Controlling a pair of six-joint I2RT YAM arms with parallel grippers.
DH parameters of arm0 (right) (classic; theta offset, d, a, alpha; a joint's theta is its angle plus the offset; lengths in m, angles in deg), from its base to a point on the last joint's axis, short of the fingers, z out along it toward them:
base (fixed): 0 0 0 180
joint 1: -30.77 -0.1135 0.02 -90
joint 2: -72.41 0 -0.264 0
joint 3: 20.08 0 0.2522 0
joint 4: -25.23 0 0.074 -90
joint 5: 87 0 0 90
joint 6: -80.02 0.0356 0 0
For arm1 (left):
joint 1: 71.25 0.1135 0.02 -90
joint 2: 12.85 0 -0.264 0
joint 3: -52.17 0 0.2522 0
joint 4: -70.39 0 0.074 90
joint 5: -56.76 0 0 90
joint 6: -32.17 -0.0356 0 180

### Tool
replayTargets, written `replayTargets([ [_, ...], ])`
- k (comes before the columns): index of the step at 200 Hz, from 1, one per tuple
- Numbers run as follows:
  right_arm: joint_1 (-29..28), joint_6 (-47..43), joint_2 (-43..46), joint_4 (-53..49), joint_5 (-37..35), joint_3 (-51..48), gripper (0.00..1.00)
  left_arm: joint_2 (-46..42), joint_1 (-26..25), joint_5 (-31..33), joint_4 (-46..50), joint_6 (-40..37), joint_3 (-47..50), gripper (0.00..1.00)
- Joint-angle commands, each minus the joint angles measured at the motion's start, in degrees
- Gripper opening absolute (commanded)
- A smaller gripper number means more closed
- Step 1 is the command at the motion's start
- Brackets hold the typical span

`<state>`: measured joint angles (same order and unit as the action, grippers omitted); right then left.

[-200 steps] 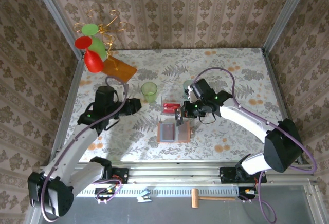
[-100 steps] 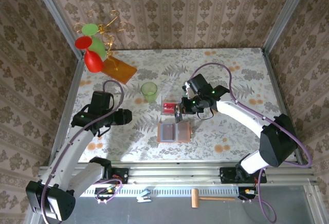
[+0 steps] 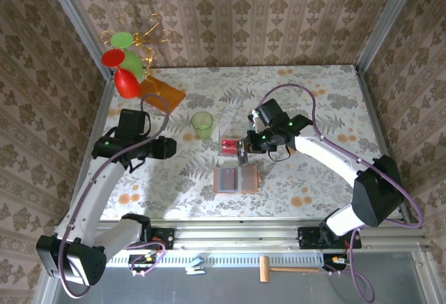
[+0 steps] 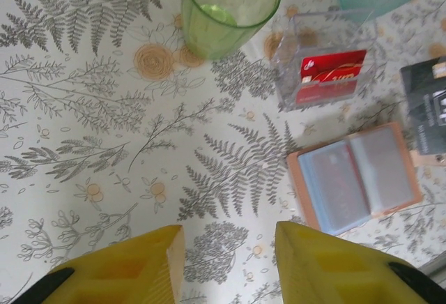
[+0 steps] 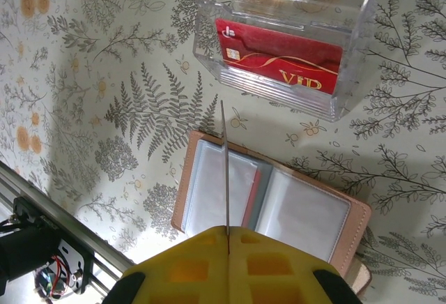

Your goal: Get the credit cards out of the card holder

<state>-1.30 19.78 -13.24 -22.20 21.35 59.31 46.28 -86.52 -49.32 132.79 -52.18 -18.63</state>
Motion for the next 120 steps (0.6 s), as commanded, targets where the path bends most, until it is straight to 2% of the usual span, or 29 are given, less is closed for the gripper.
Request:
replayTargets([
  [1,0.78,-1.48,2.41,-1.63,-0.47,-0.79,0.00,0.19,0.49,3.47,1.65,-3.30,0.79,0.39],
  [25,1.48,-1.85,2.79,-1.75,-0.25,-0.88,0.00,-0.72,0.06,9.32,1.01,-2.86,2.87,0.37],
  [76,3.22,-3.64,0.98,-2.32,0.90,1.11,0.00,-1.46,0.64,14.55,3.21,-3.58,1.93,0.38],
  [89,3.75,-4.54,0.06,-2.71,1.15,2.16,0.00,-2.56,0.68,16.51,3.56,-3.19,2.02,0.43],
  [102,4.40,-5.93,-1.18,-3.47,1.34,3.69,0.00,-3.53,0.68,18.89,4.07,-2.75,2.05,0.53],
  [120,5.05,-9.60,-2.94,-3.94,2.77,5.56,0.00,-3.73,0.67,21.62,5.78,-2.88,1.81,0.55],
])
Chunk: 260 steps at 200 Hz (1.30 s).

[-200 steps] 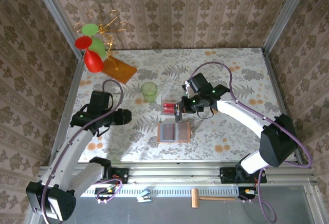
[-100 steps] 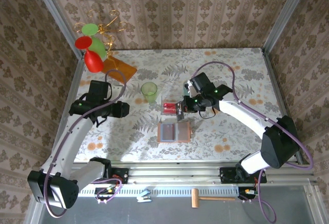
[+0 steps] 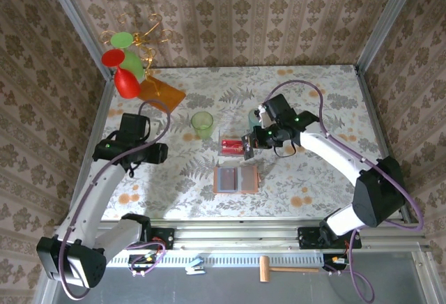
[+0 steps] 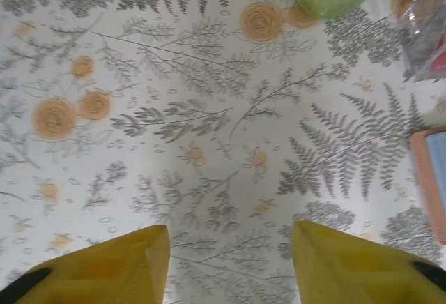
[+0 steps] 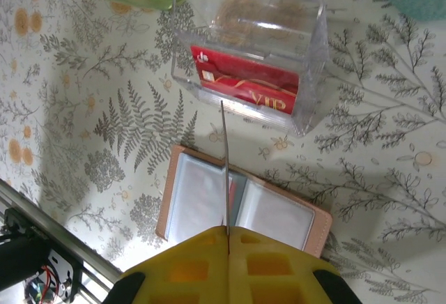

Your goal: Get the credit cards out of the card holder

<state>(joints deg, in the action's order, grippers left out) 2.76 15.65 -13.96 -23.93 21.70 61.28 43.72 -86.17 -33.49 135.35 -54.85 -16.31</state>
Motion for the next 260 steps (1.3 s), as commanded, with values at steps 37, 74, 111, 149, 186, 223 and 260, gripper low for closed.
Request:
replayTargets([
  [37,1.03,-15.73,-5.76,-5.14,1.73,8.83,0.00,-2.83,0.25,7.27,3.20,0.21,-0.11,0.50],
  [74,1.12,-25.50,-10.43,-8.49,-0.32,14.89,0.00,-2.86,-0.25,6.93,3.14,0.05,-0.18,0.74],
  [111,1.12,-36.73,-14.31,-10.46,1.92,19.72,0.00,-2.36,-1.07,6.76,3.07,-0.02,-0.23,0.83],
  [149,1.12,-50.24,-19.63,-15.70,2.33,26.30,0.00,-2.72,-1.70,0.71,2.43,-2.36,-0.11,0.89],
  [186,0.86,-61.52,-25.02,-21.43,1.79,33.49,0.00,-2.61,-1.76,0.87,2.52,-2.36,-0.06,1.00],
  [223,0.24,-67.78,-31.21,-28.28,-0.73,42.39,0.00,-2.75,-1.86,0.61,2.47,-2.41,-0.02,1.00],
  [260,-0.51,-72.92,-37.37,-35.47,-1.02,51.26,0.00,-2.92,-1.96,0.50,2.49,-2.37,0.03,1.00],
])
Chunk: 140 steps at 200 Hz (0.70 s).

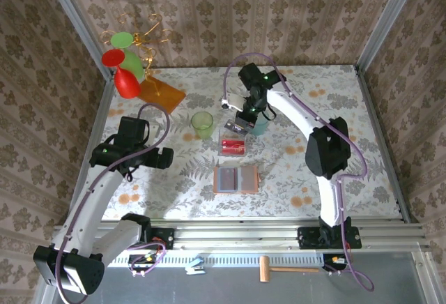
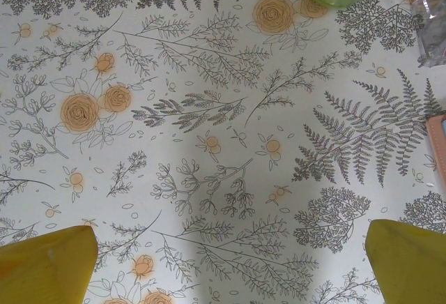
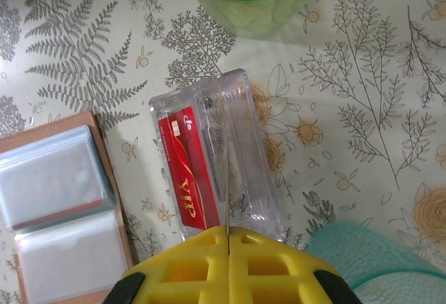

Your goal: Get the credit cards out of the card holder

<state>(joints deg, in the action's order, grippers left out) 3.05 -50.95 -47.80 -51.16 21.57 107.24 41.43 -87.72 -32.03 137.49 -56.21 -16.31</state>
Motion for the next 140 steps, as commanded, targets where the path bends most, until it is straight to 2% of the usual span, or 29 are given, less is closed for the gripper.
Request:
replayTargets([
  [1,-0.82,-6.54,-3.67,-8.44,-0.89,5.46,0.00,-0.60,-0.41,-0.96,0.35,-1.06,0.04,1.00],
  [80,-1.98,-13.77,-16.80,-21.01,-0.02,25.66,0.00,-1.89,-1.55,0.27,0.24,-0.65,0.25,1.00],
  [140,-2.08,-17.20,-20.01,-23.99,-0.45,27.31,0.00,-3.16,-1.55,1.08,0.10,-0.29,0.46,1.00],
])
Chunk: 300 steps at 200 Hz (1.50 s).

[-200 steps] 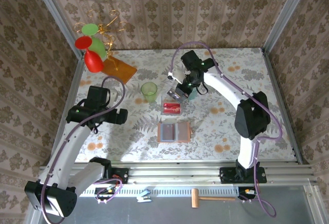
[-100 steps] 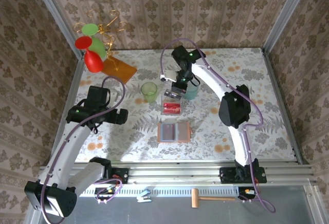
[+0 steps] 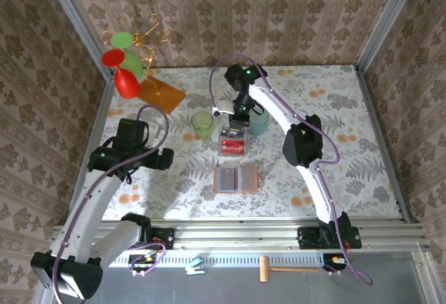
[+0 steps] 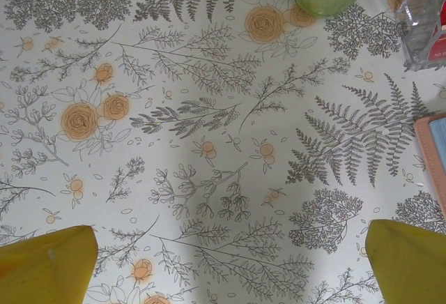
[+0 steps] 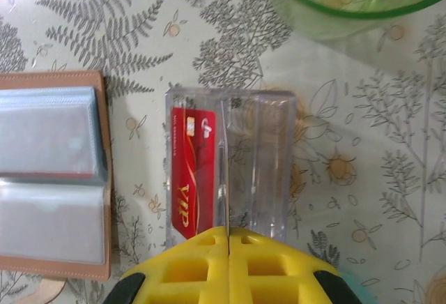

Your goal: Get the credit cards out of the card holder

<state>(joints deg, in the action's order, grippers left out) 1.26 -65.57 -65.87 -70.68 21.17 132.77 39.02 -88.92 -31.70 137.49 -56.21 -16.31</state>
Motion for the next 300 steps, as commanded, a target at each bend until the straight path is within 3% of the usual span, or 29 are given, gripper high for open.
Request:
replayTargets([
  [1,-0.28,-2.58,-1.96,-4.53,-0.02,1.79,0.00,-0.79,-0.35,0.79,0.10,-0.30,0.48,1.00],
  [96,-0.83,-2.09,-5.34,-4.79,0.41,1.83,0.00,-1.09,-0.30,1.71,0.10,0.04,0.57,0.99],
  [228,-0.41,14.24,-1.32,-4.90,-0.72,3.68,0.00,-1.03,-0.35,1.97,0.11,0.13,0.50,0.99],
  [300,-0.28,17.01,-0.43,-4.77,0.06,4.07,0.00,-1.35,-0.35,2.06,0.18,0.14,0.65,0.99],
])
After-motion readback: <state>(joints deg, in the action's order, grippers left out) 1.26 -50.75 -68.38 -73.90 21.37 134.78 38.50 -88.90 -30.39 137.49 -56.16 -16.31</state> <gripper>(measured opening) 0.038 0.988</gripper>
